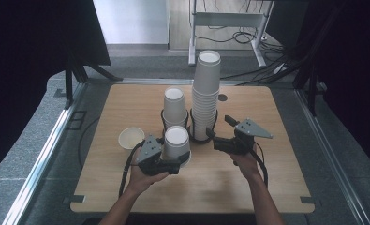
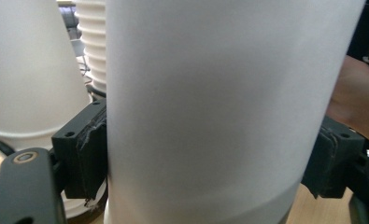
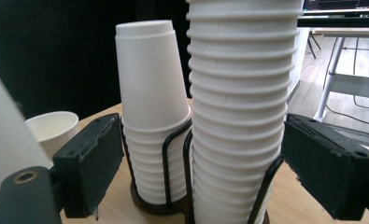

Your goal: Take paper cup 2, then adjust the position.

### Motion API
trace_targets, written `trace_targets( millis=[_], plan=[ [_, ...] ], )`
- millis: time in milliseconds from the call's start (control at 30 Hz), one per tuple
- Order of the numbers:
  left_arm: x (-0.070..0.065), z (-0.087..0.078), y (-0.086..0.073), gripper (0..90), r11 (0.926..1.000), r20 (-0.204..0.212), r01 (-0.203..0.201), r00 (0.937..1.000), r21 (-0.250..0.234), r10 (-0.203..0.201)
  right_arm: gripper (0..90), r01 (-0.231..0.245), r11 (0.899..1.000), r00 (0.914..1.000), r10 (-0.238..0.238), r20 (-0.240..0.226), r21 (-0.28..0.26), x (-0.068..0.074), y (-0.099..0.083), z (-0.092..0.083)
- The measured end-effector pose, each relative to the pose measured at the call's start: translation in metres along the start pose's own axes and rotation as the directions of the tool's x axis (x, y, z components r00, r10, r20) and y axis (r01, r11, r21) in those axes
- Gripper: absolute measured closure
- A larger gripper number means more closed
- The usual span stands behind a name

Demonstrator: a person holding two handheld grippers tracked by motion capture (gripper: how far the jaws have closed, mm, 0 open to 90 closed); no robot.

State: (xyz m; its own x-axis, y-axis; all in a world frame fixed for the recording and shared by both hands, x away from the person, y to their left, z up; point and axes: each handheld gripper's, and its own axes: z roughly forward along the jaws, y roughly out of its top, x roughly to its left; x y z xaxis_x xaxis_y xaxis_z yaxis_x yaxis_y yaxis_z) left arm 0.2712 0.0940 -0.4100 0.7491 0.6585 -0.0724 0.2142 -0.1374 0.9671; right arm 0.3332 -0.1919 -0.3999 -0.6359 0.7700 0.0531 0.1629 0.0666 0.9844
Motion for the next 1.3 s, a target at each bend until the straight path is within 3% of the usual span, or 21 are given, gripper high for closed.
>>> trace_targets(
  millis=[333, 400, 800, 1300],
  plan=[
    [-0.002, 0.010, -0.020, 16.5, 0.9984, -0.030, -0.015, 0.9994, 0.055, 0.016, 13.7, -0.035, 0.999, 0.9991, 0.035, -0.022, 0.007, 0.010, -0.034, -0.013],
    [-0.003, 0.012, -0.024, 16.5, 0.9972, -0.035, -0.024, 0.9990, 0.070, 0.027, 13.6, -0.023, 0.999, 0.9994, 0.024, -0.025, 0.027, 0.011, -0.038, -0.011],
    [-0.004, 0.021, -0.041, 16.4, 0.9905, -0.063, -0.057, 0.9959, 0.125, 0.065, 14.1, -0.022, 0.999, 0.9987, 0.024, -0.044, 0.042, 0.013, -0.047, -0.016],
    [-0.003, 0.023, -0.043, 16.4, 0.9829, -0.088, -0.096, 0.9899, 0.157, 0.111, 14.1, -0.036, 0.999, 0.9930, 0.040, -0.111, 0.041, 0.024, -0.050, -0.017]
  ],
)
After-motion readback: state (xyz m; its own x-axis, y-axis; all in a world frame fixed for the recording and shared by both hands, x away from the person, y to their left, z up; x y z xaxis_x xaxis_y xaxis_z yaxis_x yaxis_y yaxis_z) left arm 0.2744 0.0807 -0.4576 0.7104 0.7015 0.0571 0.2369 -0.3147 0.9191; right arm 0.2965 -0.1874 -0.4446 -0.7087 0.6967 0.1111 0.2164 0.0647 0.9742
